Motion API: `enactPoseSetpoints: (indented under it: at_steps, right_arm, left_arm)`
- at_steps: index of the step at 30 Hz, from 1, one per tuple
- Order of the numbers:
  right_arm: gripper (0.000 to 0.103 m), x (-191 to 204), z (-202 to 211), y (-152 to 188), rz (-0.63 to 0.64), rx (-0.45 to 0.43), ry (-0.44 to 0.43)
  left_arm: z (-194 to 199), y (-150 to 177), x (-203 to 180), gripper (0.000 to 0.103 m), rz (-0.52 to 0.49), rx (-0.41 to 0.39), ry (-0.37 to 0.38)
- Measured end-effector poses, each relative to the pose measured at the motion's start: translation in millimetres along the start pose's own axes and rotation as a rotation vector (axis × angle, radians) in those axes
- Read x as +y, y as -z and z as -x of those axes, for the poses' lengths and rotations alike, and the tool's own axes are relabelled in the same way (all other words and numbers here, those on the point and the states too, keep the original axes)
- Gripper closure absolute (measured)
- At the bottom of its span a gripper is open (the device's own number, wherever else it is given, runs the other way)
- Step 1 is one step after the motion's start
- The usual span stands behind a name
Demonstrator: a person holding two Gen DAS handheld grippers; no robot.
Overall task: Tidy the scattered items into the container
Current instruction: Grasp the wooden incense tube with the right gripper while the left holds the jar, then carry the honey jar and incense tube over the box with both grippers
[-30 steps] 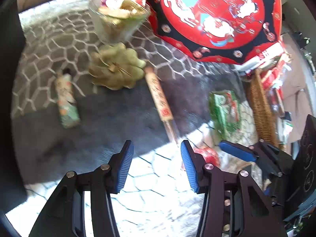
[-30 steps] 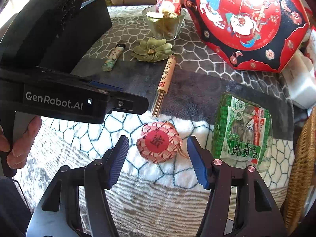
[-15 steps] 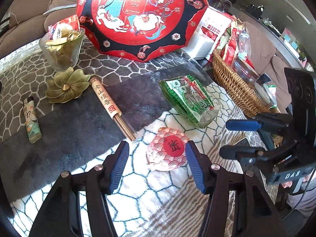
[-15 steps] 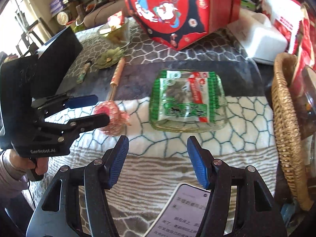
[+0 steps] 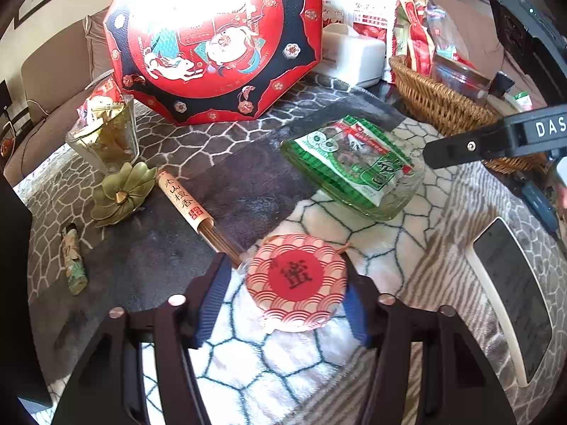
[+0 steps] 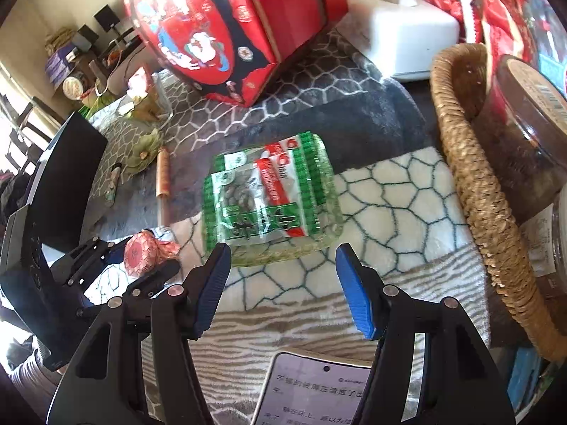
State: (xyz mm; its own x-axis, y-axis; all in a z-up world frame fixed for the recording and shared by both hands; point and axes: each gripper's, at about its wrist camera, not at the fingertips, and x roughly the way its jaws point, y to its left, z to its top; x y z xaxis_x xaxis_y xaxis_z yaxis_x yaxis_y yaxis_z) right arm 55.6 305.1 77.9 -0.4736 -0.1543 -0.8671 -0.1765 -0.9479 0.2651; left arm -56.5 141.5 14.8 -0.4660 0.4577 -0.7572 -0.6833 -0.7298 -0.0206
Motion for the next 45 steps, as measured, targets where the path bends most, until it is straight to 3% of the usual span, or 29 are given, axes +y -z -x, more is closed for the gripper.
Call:
enactPoseSetpoints:
  at_steps: [8,10,17,22,25,28,32,36,40,43,45]
  right_arm:
    - [0.045,78.9,-13.8,-29.0,0.14,-0.004,-0.099]
    - [0.053,98.3,-25.1,-43.7,0.175,-0.003,-0.113]
    - [0.065,152.2,-88.9,-75.4,0.286,0.065,0.001]
    - [0.066,157.4,-113.2,-79.9,0.286,0.114,0.067]
    - [0.067,157.8,-131.4,-74.6,0.317,0.173,0.123]
    - [0.089,166.6,-131.4,-69.2,0.392,0.157,0.154]
    - [0.089,169.2,-116.7,-66.2,0.378,0.145,0.152]
    - [0.089,190.2,-66.0,-76.7,0.337,0.08,0.005]
    - [0.089,263.7,-19.9,-92.8,0.422,0.047,-0.174]
    - [0.089,331.3,-13.0,-103.4,0.494,0.096,-0.32]
    - [0.089,377.8,-26.6,-106.0,0.551,0.153,-0.36]
  left_arm:
    - [39.0,9.3,24.1,0.059,0.076,-0.033,0.055]
    - [58.6,11.0,39.4,0.059,0.105,-0.044,0.063]
    - [143.9,16.0,95.5,0.059,0.134,-0.054,0.016]
    - [211.6,20.1,160.0,0.059,0.186,-0.068,-0.06]
    - [243.4,25.1,212.7,0.059,0.235,-0.051,-0.148]
    - [270.1,33.5,274.5,0.059,0.29,-0.03,-0.275]
    - [291.8,53.9,357.1,0.059,0.408,-0.005,-0.38]
    - [277.6,74.6,412.0,0.059,0.492,0.059,-0.405]
    - [245.1,91.8,438.2,0.059,0.556,0.126,-0.373]
    - [229.2,100.9,446.4,0.059,0.584,0.162,-0.343]
    - [222.3,102.6,446.2,0.059,0.566,0.17,-0.342]
